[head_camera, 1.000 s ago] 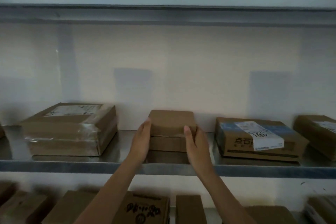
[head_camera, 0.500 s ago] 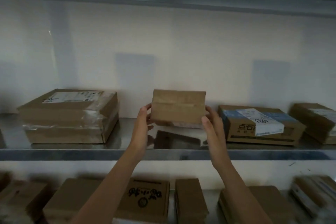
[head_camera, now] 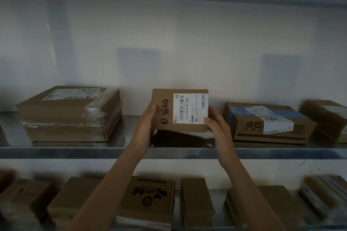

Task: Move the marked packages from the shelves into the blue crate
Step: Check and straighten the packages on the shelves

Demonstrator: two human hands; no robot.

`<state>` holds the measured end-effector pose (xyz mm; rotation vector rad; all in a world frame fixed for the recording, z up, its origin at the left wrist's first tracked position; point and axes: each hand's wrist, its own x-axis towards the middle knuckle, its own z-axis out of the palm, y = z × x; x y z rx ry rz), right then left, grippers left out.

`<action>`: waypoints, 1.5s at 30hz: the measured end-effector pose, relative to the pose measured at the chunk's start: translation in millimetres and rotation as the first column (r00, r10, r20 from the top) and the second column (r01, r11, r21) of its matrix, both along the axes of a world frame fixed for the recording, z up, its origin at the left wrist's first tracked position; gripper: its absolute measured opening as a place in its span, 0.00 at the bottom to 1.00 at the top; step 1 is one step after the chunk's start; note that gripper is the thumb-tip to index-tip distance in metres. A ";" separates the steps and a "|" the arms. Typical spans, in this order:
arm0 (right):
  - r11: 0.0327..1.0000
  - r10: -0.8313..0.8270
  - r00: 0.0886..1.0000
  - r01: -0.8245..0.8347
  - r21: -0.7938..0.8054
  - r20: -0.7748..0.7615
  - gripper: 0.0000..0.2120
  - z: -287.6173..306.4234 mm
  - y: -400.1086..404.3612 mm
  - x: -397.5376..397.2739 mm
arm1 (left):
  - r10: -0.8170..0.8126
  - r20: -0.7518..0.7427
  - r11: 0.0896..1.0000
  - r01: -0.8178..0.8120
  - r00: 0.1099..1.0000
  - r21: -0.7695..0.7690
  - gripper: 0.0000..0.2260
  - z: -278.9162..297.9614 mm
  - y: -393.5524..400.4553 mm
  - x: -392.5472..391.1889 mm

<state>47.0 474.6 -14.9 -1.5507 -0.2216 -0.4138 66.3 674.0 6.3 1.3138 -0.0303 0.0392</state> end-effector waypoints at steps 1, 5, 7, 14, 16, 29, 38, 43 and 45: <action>1.000 -0.008 1.000 0.009 0.022 -0.014 0.21 1.0 0.1 -0.7 | -0.009 0.014 1.000 0.009 1.000 0.009 0.17 1.1 -0.2 -0.8; 0.997 -0.053 0.997 0.057 0.051 -0.061 0.25 5.1 1.9 -1.7 | 0.019 0.144 0.998 -0.026 0.989 0.050 0.17 4.0 -0.9 -3.8; 0.994 -0.081 0.992 0.088 0.067 -0.101 0.19 6.0 2.9 -1.4 | 0.017 0.116 0.999 -0.022 0.993 0.045 0.18 4.2 -1.7 -5.2; 0.992 -0.091 0.991 0.099 0.082 -0.096 0.27 9.3 2.2 -6.8 | 0.044 -0.075 0.998 -0.042 0.996 0.038 0.25 4.0 -2.1 0.0; 0.994 -0.082 0.996 0.085 0.073 -0.040 0.22 10.1 2.0 -9.1 | 0.021 -0.116 1.000 -0.021 0.993 0.002 0.26 3.5 -1.0 4.3; 0.960 -0.242 0.900 0.277 -0.046 0.364 0.29 29.5 36.6 -29.7 | 0.042 -0.069 0.999 -0.042 0.997 -0.007 0.10 0.8 0.7 8.1; 0.923 -0.232 0.971 0.240 -0.300 0.060 0.30 1.4 15.0 -24.8 | -0.078 0.095 0.995 0.072 0.992 0.069 0.29 -0.4 2.3 -6.6; 0.947 -0.263 0.959 0.235 -0.221 -0.109 0.29 -0.9 7.6 -16.0 | -0.013 0.167 0.967 -0.030 0.986 0.255 0.27 -0.1 -4.4 -15.1; 0.954 -0.275 0.950 0.250 -0.165 -0.151 0.34 0.9 6.0 -12.7 | -0.002 0.240 0.942 -0.078 0.971 0.326 0.22 -1.8 -5.4 -19.1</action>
